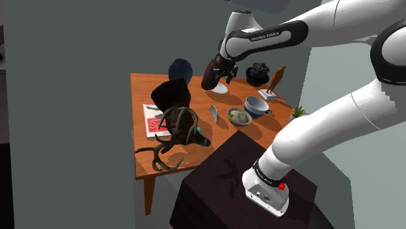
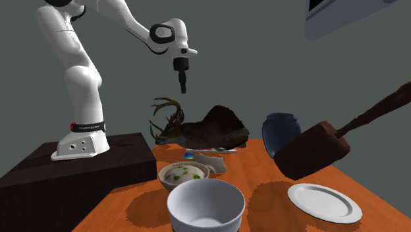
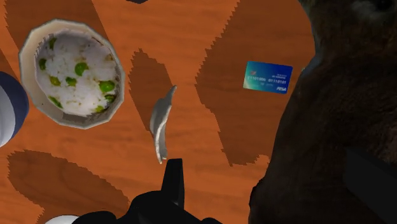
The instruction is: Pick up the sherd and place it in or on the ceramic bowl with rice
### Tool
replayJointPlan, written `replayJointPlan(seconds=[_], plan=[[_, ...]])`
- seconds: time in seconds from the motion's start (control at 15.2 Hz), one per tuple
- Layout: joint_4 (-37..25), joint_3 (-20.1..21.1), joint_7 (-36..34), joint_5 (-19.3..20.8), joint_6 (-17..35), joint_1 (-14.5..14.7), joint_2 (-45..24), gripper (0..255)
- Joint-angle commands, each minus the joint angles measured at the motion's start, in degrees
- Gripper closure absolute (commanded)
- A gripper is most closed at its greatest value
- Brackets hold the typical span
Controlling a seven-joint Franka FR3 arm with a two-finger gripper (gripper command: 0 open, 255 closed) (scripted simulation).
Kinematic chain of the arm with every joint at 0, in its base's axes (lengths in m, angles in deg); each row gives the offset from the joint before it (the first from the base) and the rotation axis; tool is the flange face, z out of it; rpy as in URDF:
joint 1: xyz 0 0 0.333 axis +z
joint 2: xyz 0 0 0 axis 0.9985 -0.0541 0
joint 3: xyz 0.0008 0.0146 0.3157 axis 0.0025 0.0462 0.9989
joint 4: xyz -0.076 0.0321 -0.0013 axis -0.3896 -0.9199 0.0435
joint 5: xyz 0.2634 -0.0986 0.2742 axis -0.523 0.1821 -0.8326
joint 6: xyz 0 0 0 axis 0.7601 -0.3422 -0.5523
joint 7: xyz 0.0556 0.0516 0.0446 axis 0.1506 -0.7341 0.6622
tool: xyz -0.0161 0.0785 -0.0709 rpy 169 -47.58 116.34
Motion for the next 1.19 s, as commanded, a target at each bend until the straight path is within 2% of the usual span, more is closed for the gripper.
replayJointPlan(seconds=[0.0,0.53,1.12], plan=[[0.6,-0.4,-1.1,1.1,3.8,-0.7,-3.5,0],[-2.6,-2.6,-4.8,5.2,15.8,-3.7,-19.9,0],[-11.2,-5.6,-8.6,8.1,25.4,-6.3,-39.3,0]])
